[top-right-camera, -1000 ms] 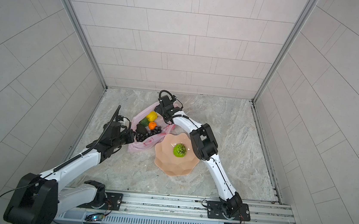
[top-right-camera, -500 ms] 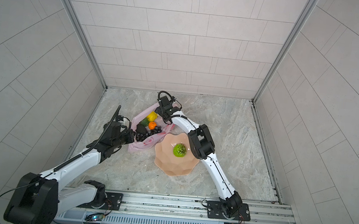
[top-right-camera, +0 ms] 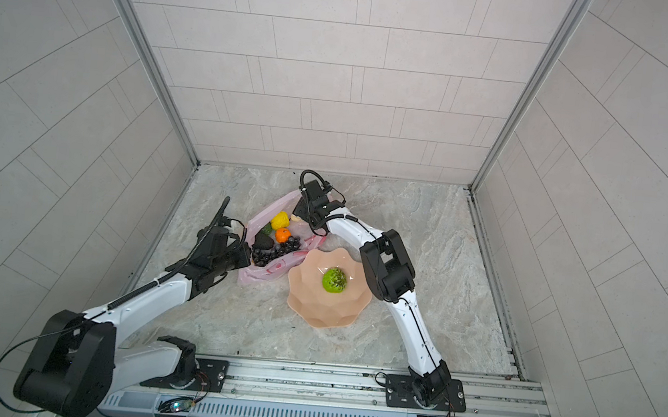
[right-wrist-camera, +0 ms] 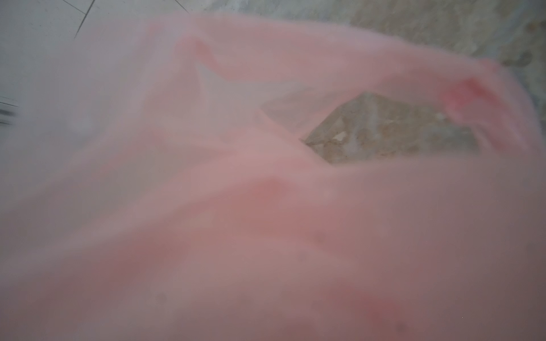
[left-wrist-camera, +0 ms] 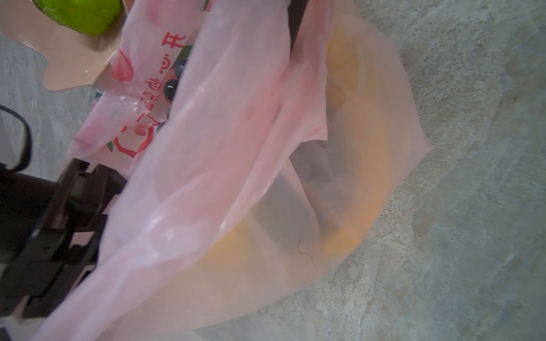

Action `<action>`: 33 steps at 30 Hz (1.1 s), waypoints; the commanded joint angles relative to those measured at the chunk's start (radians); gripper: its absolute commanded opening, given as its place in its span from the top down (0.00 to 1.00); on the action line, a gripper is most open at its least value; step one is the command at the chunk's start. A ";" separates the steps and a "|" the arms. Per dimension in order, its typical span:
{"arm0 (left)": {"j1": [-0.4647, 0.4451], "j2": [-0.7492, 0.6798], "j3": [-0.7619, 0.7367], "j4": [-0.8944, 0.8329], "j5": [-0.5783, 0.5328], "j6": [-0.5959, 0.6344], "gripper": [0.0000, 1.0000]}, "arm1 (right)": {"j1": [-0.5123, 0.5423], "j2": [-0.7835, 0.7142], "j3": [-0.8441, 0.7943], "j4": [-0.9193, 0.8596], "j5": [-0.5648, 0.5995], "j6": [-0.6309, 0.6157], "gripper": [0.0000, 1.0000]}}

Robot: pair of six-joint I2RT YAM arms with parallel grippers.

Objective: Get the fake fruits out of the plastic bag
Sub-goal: 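Reach into the bag and grasp the cream pear with the right gripper, then carry the cream pear over the peach bowl with the right gripper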

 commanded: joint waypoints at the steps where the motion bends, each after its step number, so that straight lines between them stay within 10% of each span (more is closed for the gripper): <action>1: -0.006 -0.001 0.025 -0.013 -0.018 0.020 0.98 | 0.006 -0.105 -0.072 0.059 -0.014 -0.015 0.37; 33: -0.007 -0.005 0.024 -0.012 -0.016 0.022 0.98 | 0.029 -0.824 -0.903 0.192 -0.163 -0.007 0.37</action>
